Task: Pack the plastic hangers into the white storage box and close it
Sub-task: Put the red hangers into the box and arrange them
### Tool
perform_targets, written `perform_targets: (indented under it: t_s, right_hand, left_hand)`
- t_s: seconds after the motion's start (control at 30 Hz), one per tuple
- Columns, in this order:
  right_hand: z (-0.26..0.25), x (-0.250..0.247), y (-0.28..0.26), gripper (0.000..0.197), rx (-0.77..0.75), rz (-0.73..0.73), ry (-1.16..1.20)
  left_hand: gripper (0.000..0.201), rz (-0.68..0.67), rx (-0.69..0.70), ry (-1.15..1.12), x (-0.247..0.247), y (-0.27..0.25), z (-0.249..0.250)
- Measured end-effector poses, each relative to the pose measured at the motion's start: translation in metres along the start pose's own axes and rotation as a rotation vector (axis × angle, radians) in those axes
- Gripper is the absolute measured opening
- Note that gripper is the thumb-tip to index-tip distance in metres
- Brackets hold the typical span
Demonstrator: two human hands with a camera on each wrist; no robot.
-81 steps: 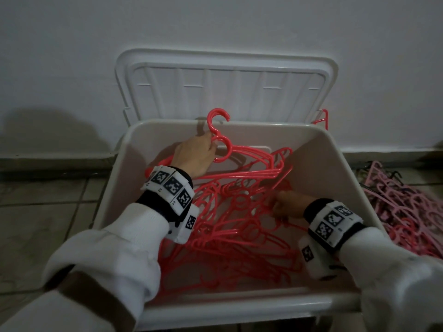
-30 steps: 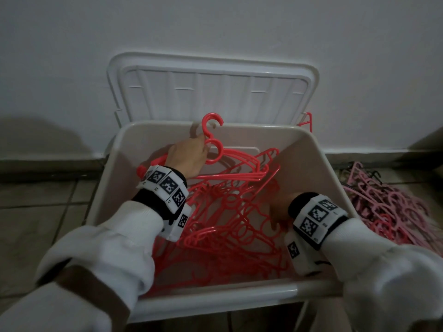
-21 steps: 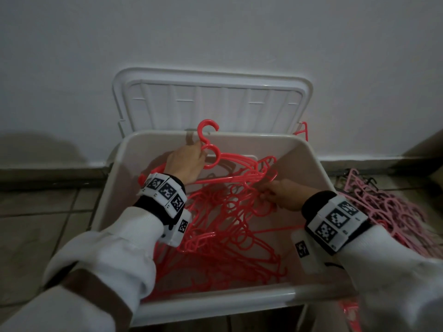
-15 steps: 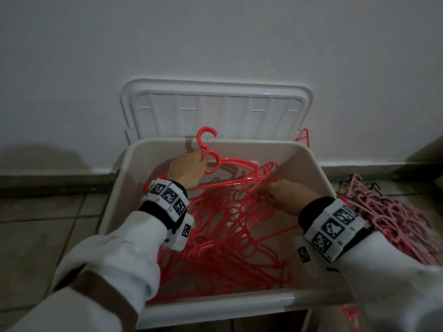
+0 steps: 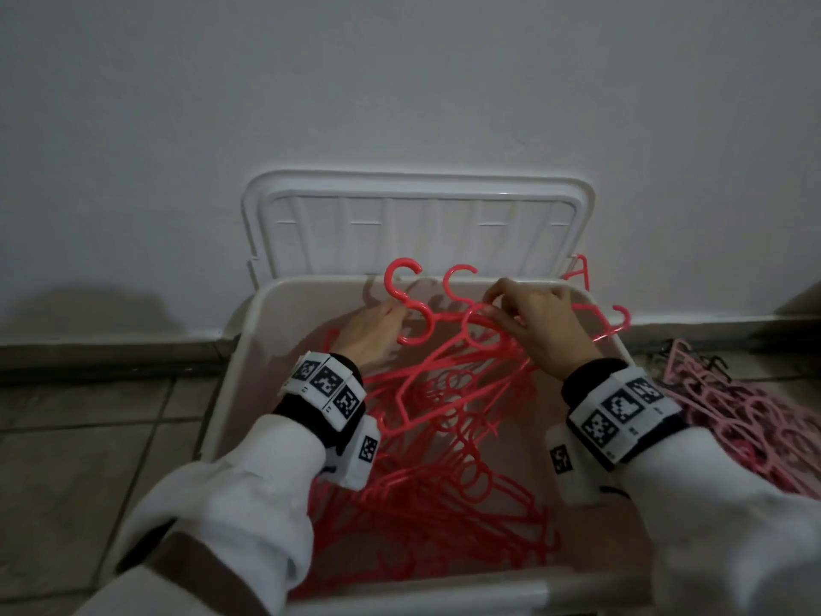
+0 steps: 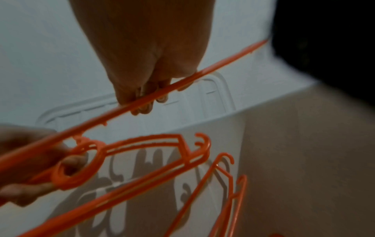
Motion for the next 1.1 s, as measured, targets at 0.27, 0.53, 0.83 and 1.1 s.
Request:
perform_targets:
  t_s: [0.27, 0.53, 0.83, 1.1]
  right_hand:
    - [-0.017, 0.024, 0.018, 0.019, -0.150, 0.125, 0.097]
    - [-0.041, 0.042, 0.018, 0.014, -0.178, 0.198, 0.409]
    - [-0.006, 0.034, 0.001, 0.012, -0.172, -0.006, 0.278]
    - [0.026, 0.090, -0.017, 0.034, -0.070, -0.609, -0.154]
  left_hand:
    - [0.042, 0.052, -0.040, -0.422, -0.004, 0.003, -0.003]
    - [0.051, -0.007, -0.035, -0.411, 0.009, 0.007, -0.007]
    - [0.031, 0.129, -0.038, -0.271, -0.004, 0.011, -0.017]
    - [0.018, 0.284, -0.012, -0.214, -0.013, 0.014, -0.021]
Point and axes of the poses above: each hand's wrist, its own y-axis towards the middle knuckle, its own x-axis out of the palm, z = x × y, the point moved 4 cm from there along y, towards the middle knuckle, and after that the axes turned 14 degrees about x, right-handed, at the moved point
